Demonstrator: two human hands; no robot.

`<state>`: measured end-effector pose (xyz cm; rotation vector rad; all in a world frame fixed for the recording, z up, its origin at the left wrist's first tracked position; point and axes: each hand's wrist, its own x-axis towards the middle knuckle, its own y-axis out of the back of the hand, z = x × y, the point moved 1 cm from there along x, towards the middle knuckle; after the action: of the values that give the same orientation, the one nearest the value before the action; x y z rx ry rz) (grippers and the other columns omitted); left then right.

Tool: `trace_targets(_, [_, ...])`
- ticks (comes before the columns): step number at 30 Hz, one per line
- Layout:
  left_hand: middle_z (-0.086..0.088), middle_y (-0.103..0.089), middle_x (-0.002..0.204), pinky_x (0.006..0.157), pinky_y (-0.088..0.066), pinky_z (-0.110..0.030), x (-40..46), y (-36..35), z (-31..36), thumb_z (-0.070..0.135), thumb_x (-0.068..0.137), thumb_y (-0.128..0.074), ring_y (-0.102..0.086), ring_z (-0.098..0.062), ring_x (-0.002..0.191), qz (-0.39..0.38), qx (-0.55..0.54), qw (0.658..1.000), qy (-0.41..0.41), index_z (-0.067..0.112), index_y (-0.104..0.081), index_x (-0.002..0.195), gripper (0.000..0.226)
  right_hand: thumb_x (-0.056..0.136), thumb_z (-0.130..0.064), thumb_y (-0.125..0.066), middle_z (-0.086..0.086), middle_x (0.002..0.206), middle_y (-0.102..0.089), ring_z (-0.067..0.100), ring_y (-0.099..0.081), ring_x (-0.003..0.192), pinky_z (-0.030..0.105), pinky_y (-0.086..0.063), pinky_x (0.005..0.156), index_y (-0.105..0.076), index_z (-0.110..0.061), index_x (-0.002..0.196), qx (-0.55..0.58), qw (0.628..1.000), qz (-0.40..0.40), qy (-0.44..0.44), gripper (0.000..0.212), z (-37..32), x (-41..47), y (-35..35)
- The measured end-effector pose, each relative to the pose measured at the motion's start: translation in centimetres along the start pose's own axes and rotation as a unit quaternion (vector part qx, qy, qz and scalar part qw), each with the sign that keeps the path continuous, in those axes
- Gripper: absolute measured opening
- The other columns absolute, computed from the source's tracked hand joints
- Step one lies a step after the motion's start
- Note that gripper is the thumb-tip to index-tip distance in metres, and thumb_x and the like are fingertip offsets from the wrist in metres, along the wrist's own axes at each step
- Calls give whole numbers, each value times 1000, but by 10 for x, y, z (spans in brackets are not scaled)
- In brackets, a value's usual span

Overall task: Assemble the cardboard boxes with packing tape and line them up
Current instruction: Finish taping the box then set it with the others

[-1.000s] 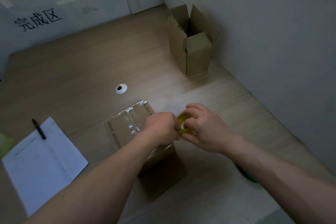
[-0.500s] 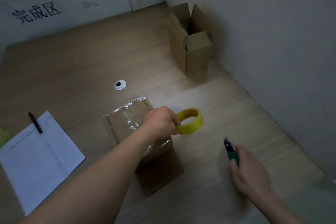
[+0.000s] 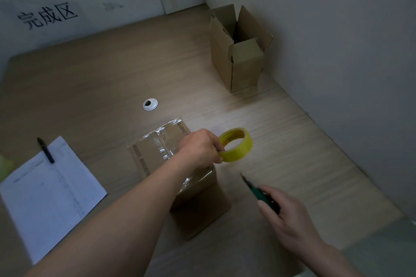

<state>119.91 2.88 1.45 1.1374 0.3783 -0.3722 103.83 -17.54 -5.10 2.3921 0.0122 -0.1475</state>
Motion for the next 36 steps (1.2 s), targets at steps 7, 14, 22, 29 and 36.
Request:
trace_targets(7, [18,-65,80,83,-54,-29,1,-1,-2,36,66,-88,-64,-10,89,-7,-10,1000,-6,41,-66,68,22,82,-7,-77,-27,94,-70,-2,-68,86,16,-53,75,-67,-42,100,150,988,-24,11,41,-38,15,-13])
trace_targets(14, [16,-68,85,85,-54,-32,1,-1,-4,37,67,-87,-64,-11,91,-10,-14,1000,-7,41,-67,69,21,84,-9,-75,-27,90,-71,1,-69,79,17,-53,68,-65,-47,98,160,986,-54,14,42,-36,22,-22])
trace_targets(22, [15,-69,86,85,-54,-33,2,-2,-6,38,66,-87,-64,-12,91,-13,-8,1000,-7,42,-64,66,23,84,-30,-68,-15,86,-71,3,-65,79,24,-51,68,-75,-28,108,54,995,-84,31,24,-28,35,-29])
trace_targets(29, [15,-69,86,84,-53,-31,3,-3,-6,38,67,-86,-64,-13,93,-12,1,1000,-14,42,-66,72,21,87,-35,-64,0,104,-60,24,-61,99,36,-48,76,-63,-25,122,-214,973,-58,-64,37,21,47,-8])
trace_targets(36, [16,-69,91,80,-51,-27,2,-3,-3,39,70,-84,-63,-12,95,0,13,1000,-13,41,-69,81,19,74,-35,-79,6,124,-61,22,-54,117,41,-42,97,-63,-12,126,-156,959,133,194,60,-33,76,13])
